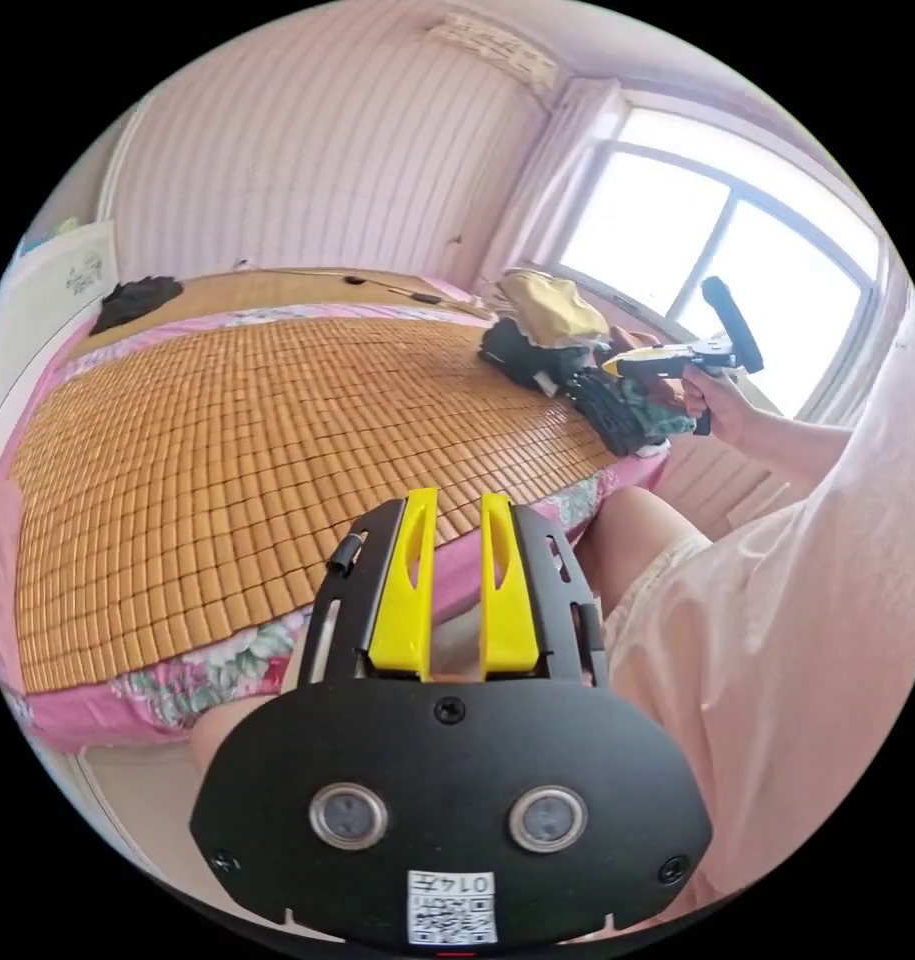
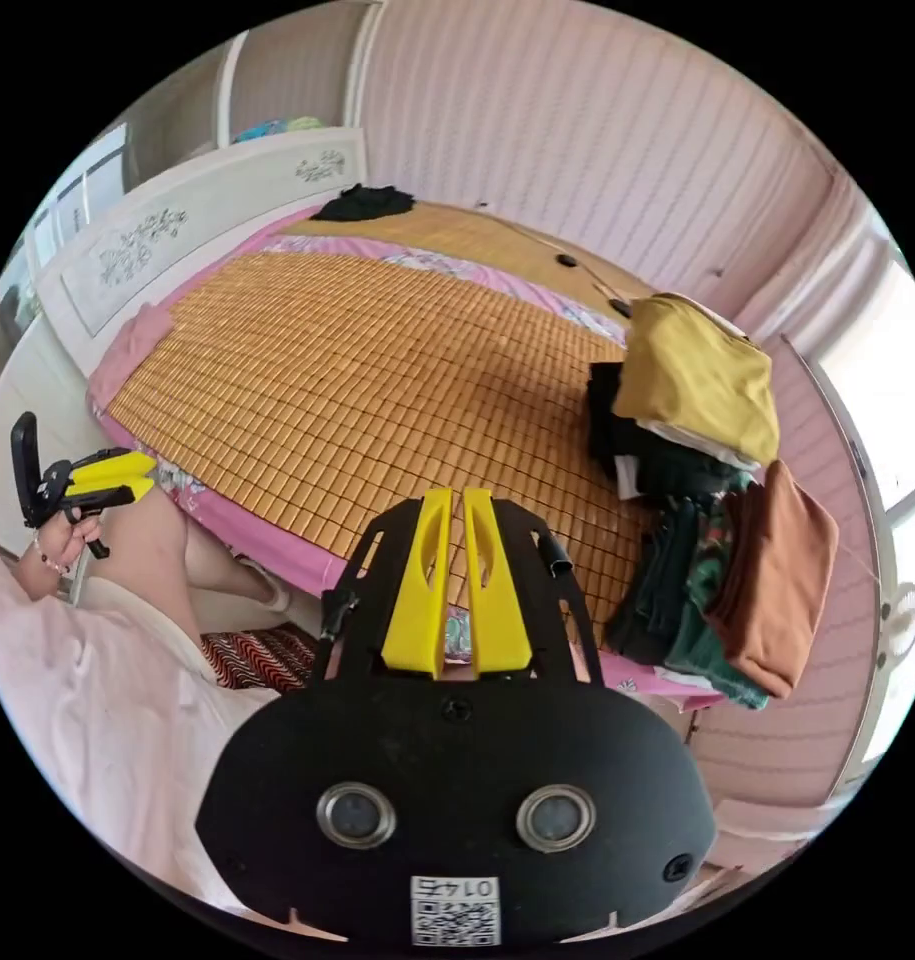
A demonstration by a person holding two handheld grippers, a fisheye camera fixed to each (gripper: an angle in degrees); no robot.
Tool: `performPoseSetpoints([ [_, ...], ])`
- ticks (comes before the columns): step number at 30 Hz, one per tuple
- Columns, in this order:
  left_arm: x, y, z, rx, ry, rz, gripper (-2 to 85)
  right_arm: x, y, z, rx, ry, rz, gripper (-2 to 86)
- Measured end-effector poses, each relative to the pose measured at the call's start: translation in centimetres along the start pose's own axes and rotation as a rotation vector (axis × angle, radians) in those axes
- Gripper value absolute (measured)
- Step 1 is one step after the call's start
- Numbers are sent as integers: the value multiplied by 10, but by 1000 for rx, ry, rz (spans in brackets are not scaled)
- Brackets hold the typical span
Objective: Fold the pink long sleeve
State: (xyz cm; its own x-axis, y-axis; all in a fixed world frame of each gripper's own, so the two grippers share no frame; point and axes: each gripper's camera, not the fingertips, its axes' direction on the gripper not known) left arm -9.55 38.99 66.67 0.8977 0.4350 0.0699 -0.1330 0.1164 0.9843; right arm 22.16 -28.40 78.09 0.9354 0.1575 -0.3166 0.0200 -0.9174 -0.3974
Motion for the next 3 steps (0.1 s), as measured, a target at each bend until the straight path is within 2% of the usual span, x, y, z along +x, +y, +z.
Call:
performPoseSetpoints([
  [3,57,-36,32,-28,87,159,54,81,71,-65,132,82,191,53],
])
